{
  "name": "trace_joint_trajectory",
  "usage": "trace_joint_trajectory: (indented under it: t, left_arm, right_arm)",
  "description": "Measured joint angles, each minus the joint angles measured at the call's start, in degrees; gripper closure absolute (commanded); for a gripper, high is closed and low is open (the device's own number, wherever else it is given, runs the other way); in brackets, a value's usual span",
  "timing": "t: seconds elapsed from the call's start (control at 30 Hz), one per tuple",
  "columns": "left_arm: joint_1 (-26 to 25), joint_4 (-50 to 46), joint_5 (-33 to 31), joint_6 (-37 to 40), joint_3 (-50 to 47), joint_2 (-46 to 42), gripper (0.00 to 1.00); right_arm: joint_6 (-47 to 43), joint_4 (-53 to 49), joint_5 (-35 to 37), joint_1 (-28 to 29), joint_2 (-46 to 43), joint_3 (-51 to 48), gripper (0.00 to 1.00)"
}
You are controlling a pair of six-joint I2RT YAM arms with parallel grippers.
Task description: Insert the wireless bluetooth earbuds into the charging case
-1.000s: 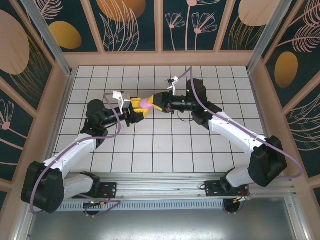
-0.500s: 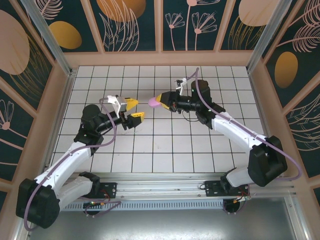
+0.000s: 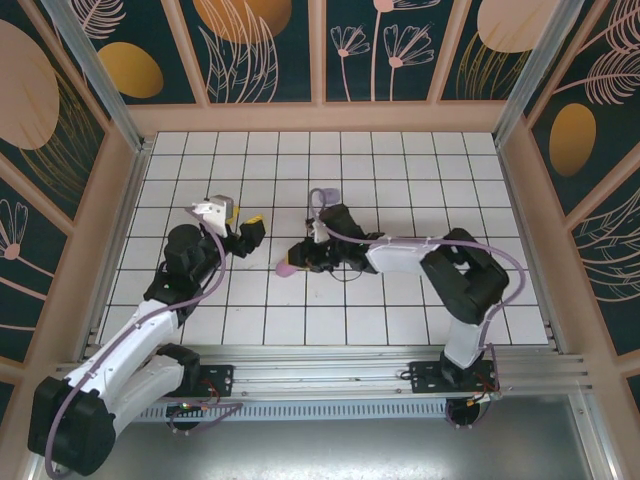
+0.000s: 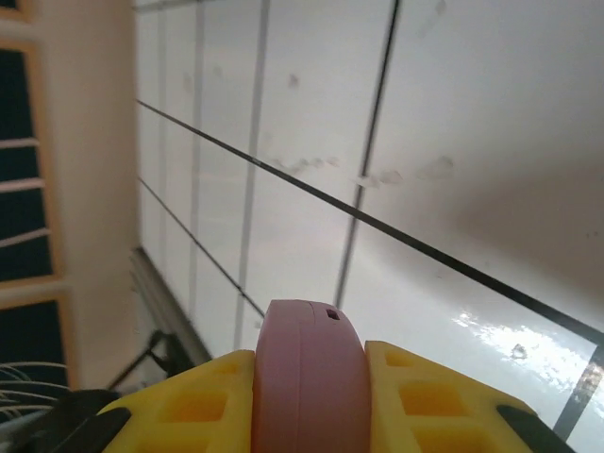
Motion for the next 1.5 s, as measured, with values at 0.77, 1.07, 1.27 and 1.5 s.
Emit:
trace_joint_trajectory:
  t: [0.77,1.07,1.27,1.5]
  left_arm:
    - [0.0,-1.8,-7.6,-1.5,-3.0,-3.0,0.23]
    - [2.1,-3.0,-12.8,2.5,4.3,5.8,0.02]
    - [11.3,2.2,-19.5,1.8,3.1,7.8,0.02]
    - [13.6,6.0,-22.9,4.9,0.2,16.8,0.02]
  right_arm:
    - [-8.1,-13.7,12.7,2.7,-5.3,2.2,0.24]
    - [-17.0,-24.7,37.4,-2.2,-26.5,2.0,0.01]
    - [-29.7,-5.9,47.1,-25.9,-43.6,-18.9,0.01]
    - [-42.7,15.1,43.4,-42.3,-40.8,-40.4,0.01]
